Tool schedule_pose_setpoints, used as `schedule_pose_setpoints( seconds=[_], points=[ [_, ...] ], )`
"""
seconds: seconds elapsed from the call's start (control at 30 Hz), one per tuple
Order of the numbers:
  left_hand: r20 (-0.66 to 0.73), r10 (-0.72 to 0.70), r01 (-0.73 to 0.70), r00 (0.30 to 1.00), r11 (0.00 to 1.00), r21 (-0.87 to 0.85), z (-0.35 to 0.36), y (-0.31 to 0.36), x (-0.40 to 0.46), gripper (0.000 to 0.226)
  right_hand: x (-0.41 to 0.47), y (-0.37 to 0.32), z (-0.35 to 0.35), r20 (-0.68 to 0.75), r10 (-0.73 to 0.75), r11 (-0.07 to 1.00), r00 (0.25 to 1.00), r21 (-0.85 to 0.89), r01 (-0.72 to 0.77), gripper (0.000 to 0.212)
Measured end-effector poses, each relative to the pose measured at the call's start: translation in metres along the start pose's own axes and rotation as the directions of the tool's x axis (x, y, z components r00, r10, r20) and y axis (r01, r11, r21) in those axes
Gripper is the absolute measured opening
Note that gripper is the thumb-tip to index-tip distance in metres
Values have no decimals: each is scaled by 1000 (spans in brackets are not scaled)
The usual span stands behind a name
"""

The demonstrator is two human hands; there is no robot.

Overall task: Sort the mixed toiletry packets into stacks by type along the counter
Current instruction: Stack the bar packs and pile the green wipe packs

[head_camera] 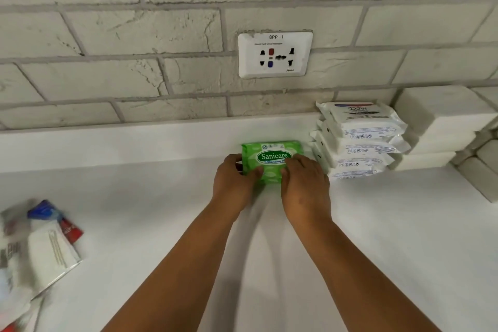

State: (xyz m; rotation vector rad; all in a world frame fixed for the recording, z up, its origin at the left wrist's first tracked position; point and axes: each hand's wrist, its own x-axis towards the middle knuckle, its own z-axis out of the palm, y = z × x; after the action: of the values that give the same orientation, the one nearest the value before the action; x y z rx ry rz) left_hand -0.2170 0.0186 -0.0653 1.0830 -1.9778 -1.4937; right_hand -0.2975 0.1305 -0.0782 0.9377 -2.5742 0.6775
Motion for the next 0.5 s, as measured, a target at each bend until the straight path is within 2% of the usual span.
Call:
schedule_pose_setpoints(
  seconds=[0.1,0.23,0.33,0.5],
  points=[
    [18,-10,10,1000,1000,-4,-4,3,-5,44,2,1,-2,81,17,999,997,50,-21,20],
    [13,-29,29,999,999,27,-26,7,-17,56,-5,-16,-13,73,-10,998,997,68,5,29],
    [-40,5,-3,999,999,45,-59,7,-31,52,-18,-46,-25,115,-49,988,992,154,31,33],
    [-183,72,-52,981,992,117,-140,-6,-70,47,-59,-123,-44,235,-62,933,970,358,-27,40]
  ],
)
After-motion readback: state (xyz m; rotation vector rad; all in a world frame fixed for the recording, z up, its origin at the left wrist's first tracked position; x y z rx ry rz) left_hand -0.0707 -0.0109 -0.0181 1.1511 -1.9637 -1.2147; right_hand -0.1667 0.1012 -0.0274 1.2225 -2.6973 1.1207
